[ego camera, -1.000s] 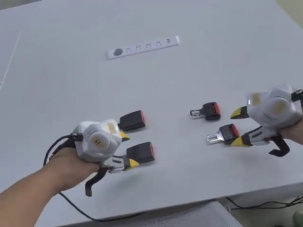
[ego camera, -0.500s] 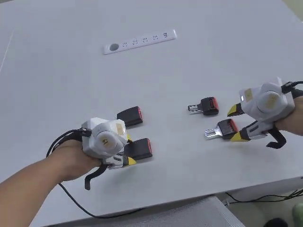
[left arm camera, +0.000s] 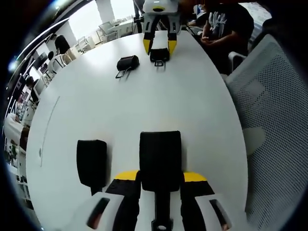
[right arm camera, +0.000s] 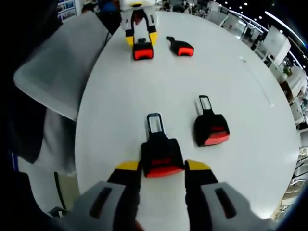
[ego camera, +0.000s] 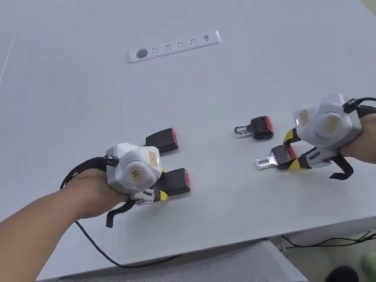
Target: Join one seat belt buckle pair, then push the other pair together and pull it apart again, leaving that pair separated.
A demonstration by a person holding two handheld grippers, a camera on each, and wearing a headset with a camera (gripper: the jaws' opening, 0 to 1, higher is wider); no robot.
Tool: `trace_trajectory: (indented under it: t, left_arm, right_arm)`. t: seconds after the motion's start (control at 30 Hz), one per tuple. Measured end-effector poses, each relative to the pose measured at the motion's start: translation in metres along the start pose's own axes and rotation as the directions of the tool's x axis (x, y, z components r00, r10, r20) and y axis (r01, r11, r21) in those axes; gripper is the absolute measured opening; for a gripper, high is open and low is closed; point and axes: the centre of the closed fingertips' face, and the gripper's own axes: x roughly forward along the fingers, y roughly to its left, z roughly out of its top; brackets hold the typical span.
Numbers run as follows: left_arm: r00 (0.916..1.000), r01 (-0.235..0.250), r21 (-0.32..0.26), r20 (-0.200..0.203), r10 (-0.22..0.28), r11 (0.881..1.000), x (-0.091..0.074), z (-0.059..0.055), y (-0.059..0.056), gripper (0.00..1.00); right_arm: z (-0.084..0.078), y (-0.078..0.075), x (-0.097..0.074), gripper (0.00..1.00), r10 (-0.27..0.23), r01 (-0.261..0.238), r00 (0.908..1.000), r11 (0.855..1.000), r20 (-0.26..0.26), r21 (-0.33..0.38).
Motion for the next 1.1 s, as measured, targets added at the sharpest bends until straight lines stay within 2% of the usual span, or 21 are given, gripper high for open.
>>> trace_trajectory:
  t: [0.07,0.3,0.43,0.5,0.6,0.87,0.97,1.1]
  left_arm:
    - [1.0000,0.004,-0.005,-0.003,-0.004,1.000,-0.0001,0.0007,0.0007,0.33]
    - [0.9998,0.018,-0.038,0.003,-0.018,0.999,-0.0006,-0.0005,0.0012,0.33]
    - [0.9996,0.027,-0.014,-0.005,-0.027,1.000,-0.0002,0.0000,0.0008,0.33]
    - [0.9995,0.028,-0.024,-0.014,-0.029,0.999,0.0004,0.0002,0.0008,0.33]
    - [0.9991,0.031,-0.052,-0.026,-0.032,0.998,0.0008,-0.0004,0.0012,0.33]
    - [0.9986,0.042,-0.059,-0.030,-0.044,0.997,0.0012,-0.0020,0.0004,0.33]
    - [0.9988,0.040,-0.076,-0.026,-0.042,0.996,0.0008,-0.0021,0.0007,0.33]
    - [0.9988,0.038,-0.073,-0.027,-0.040,0.997,0.0005,-0.0013,0.0004,0.33]
  right_arm:
    - [-0.0005,-0.0003,0.0013,0.37,0.016,-0.016,0.9999,1.000,0.004,0.022]
    - [-0.0004,0.0005,0.0022,0.37,0.032,-0.032,0.9995,0.999,0.007,0.011]
    - [-0.0009,0.0006,0.0023,0.36,0.044,-0.044,0.9989,0.999,0.018,-0.001]
    - [-0.0013,0.0005,0.0023,0.36,0.049,-0.049,0.9985,0.999,0.025,0.001]
    - [-0.0015,0.0008,0.0024,0.35,0.051,-0.051,0.9984,0.999,0.024,0.002]
    - [-0.0013,0.0019,0.0024,0.35,0.055,-0.055,0.9983,0.998,0.018,0.005]
    - [-0.0003,0.0008,0.0020,0.35,0.062,-0.063,0.9977,0.998,0.029,0.031]
    - [0.0024,0.0019,0.0035,0.35,0.054,-0.054,0.9983,0.998,0.022,0.017]
